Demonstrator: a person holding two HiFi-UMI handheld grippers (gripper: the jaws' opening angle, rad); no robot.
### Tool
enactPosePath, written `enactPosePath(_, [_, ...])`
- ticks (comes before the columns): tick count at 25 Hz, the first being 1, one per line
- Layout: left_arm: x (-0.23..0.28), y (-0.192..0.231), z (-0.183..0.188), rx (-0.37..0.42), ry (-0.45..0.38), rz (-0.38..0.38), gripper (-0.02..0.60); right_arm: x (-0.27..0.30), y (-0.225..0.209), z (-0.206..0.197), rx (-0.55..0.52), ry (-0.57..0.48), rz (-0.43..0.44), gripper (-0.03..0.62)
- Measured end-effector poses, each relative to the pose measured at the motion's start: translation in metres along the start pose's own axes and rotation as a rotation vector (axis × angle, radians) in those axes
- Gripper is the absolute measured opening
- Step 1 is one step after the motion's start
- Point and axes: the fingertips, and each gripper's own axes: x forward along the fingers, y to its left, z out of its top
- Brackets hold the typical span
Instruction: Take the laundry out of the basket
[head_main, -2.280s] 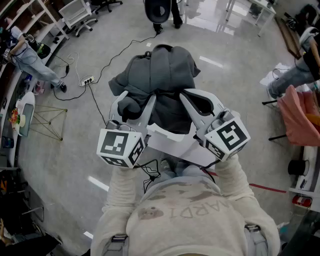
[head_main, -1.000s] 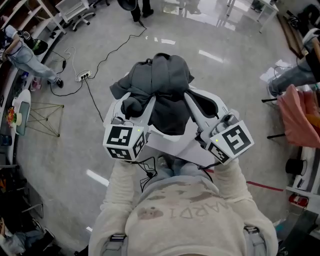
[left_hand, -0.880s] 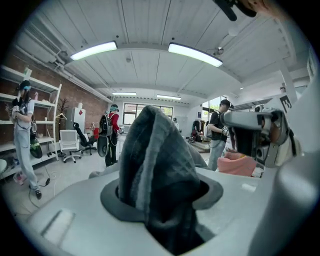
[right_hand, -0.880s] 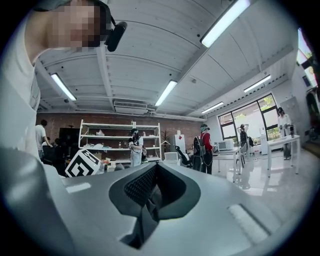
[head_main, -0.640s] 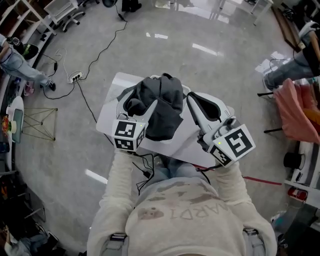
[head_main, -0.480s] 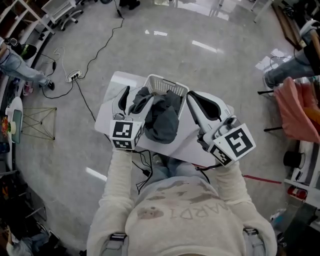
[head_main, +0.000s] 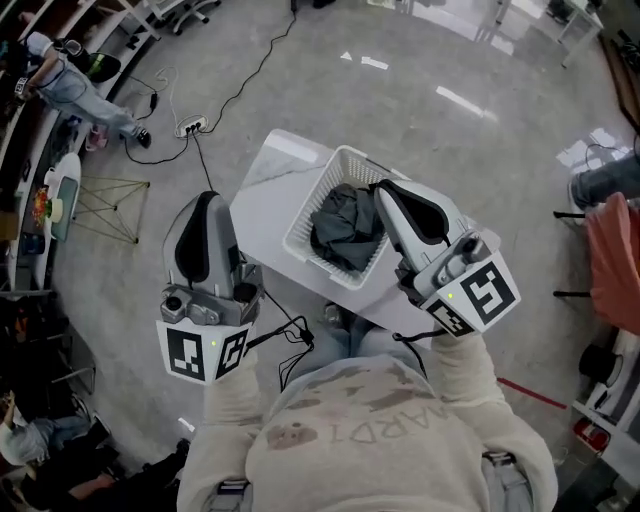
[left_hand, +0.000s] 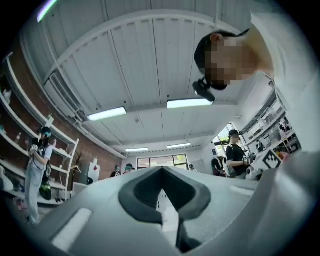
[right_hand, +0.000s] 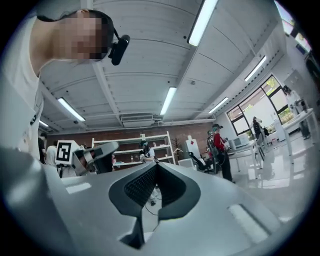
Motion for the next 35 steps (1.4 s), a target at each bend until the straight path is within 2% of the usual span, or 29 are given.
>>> enactPosePath(3, [-0.023, 0.001, 0.072, 0.096, -0.113, 0.001, 0.000, 0.010, 0.030, 0.016, 0.033, -0.071, 0.094, 0.028])
enactPosePath(6, [-0.041, -0.014, 0.130, 0.152, -0.169, -0.106, 0.007, 0.007, 0.066, 0.040, 0.093, -0.147, 0.158, 0.028])
enactPosePath(7, [-0.046, -0.017, 0.141, 0.151, -0.173, -0.151, 0.053, 0.006, 0.077, 0.045, 0.097, -0.158, 0.164, 0.028])
enactPosePath(9, [-0.058, -0.019, 0.153, 0.130, -0.182, -0.212, 0.047, 0.003, 0.097, 0.051, 0.081, -0.166, 0.155, 0.028])
enactPosePath(10, [-0.066, -0.019, 0.161, 0.125, -0.212, -0.220, 0.010, 0.001, 0.107, 0.054, 0.071, -0.173, 0.146, 0.028])
enactPosePath(11, [-0.076, -0.017, 0.170, 0.134, -0.254, -0.221, 0.006, -0.002, 0.117, 0.058, 0.063, -0.187, 0.138, 0.028])
enactPosePath(13, [-0.099, -0.014, 0.181, 0.175, -0.297, -0.236, 0.039, -0.012, 0.138, 0.066, 0.061, -0.230, 0.124, 0.028])
enactPosePath(15, [-0.117, -0.007, 0.175, 0.176, -0.248, -0.287, 0.051, -0.019, 0.164, 0.069, 0.049, -0.261, 0.089, 0.028])
enactPosePath(18, [-0.154, 0.003, 0.145, 0.082, -0.105, -0.387, 0.035, -0.022, 0.212, 0.049, -0.037, -0.233, -0.026, 0.028])
enactPosePath(19, [-0.169, 0.006, 0.133, 0.049, -0.060, -0.407, 0.002, -0.024, 0.232, 0.038, -0.056, -0.221, -0.062, 0.028])
enactPosePath(23, [-0.222, 0.009, 0.101, -0.067, 0.047, -0.425, 0.000, -0.051, 0.305, 0.009, -0.115, -0.173, -0.176, 0.028])
enactPosePath(26, [-0.239, -0.009, 0.076, -0.109, 0.135, -0.408, 0.000, -0.078, 0.331, -0.012, -0.162, -0.100, -0.273, 0.028])
enactPosePath(30, [-0.266, -0.044, 0.083, -0.061, 0.154, -0.478, 0.000, -0.100, 0.357, -0.009, -0.219, -0.045, -0.406, 0.028])
enactPosePath(35, [-0.313, -0.067, 0.097, 0.168, 0.178, -0.527, 0.000, -0.107, 0.391, 0.003, -0.205, -0.072, -0.384, 0.028])
